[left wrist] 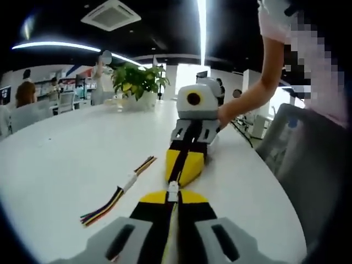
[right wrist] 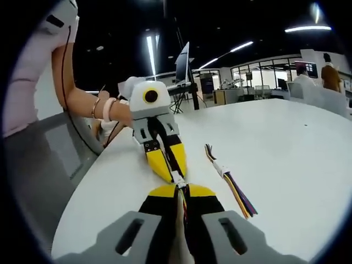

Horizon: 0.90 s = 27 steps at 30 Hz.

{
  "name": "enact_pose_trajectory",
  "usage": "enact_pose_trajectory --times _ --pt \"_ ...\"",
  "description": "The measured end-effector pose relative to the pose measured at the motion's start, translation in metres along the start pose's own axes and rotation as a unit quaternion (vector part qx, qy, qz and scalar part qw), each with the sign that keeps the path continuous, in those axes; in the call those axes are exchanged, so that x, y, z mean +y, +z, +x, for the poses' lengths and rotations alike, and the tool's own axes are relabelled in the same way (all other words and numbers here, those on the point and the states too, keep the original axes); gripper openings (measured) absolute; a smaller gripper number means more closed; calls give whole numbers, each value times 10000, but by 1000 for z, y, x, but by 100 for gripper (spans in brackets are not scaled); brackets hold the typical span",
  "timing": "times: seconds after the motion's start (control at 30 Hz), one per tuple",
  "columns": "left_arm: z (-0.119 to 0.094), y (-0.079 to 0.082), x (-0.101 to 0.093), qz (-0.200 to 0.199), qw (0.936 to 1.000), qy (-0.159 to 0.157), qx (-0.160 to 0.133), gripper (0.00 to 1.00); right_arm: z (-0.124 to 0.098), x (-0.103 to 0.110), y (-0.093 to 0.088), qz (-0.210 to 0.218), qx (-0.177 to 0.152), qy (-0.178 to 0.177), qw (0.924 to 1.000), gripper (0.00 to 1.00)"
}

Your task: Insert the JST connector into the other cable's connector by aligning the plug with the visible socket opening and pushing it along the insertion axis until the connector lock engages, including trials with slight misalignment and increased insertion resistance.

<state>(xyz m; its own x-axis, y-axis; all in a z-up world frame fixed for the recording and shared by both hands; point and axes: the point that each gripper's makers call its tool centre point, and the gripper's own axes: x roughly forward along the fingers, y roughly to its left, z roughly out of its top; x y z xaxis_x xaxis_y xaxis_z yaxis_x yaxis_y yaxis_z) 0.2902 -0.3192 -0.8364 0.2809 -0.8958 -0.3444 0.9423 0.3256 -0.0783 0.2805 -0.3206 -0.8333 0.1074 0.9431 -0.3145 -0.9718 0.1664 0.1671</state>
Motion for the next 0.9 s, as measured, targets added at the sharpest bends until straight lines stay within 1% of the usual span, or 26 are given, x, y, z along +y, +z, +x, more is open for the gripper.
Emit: enact_pose_trajectory --times 0.17,0.23,0.27,0.3,0.4,0.47,0.5,0.53,0.57,0.67,0.73,0.8,0.87,0.9 --pt "-1 4 7 90 9999 48 76 0 2 -5 4 -72 -70 -183 9998 2" --pt "0 3 10 118 9998 46 135 1 3 -11 1 -36 -77 -242 9997 2" --pt "1 2 11 133 9997 57 173 1 5 -18 -3 -34 -59 -299 9995 2" --pt "1 1 12 132 9997 58 185 1 5 -19 -4 -43 -52 -326 9994 2" --pt "1 0 13 67 9998 57 179 1 6 -20 -4 -18 -81 -412 9991 2" --pt "0 -4 9 -25 9997 25 244 1 6 -18 -7 -16 -75 -418 9991 3" --pt "0 -2 11 6 9998 64 186 1 6 -19 -6 -27 -108 -436 9990 3" --pt "-1 -2 11 -53 9998 83 182 2 7 -18 -5 33 -121 -446 9989 3" --pt "-1 -2 10 -41 9998 101 184 2 7 -18 -5 -68 -89 -467 9988 3" --pt "-2 -1 11 -132 9997 146 161 2 7 -17 -5 -100 -61 -488 9987 4" --pt "-2 -1 10 -233 9995 145 180 4 7 -17 -5 -106 -50 -504 9987 4" --pt "-1 0 9 -192 9994 173 221 5 7 -17 -5 -102 -52 -523 9986 4" --pt "-1 0 8 -279 9992 198 212 8 7 -18 -5 21 -53 -573 9983 5" --pt "-1 0 7 -347 9990 197 194 10 7 -18 -5 282 -66 -609 9977 5"
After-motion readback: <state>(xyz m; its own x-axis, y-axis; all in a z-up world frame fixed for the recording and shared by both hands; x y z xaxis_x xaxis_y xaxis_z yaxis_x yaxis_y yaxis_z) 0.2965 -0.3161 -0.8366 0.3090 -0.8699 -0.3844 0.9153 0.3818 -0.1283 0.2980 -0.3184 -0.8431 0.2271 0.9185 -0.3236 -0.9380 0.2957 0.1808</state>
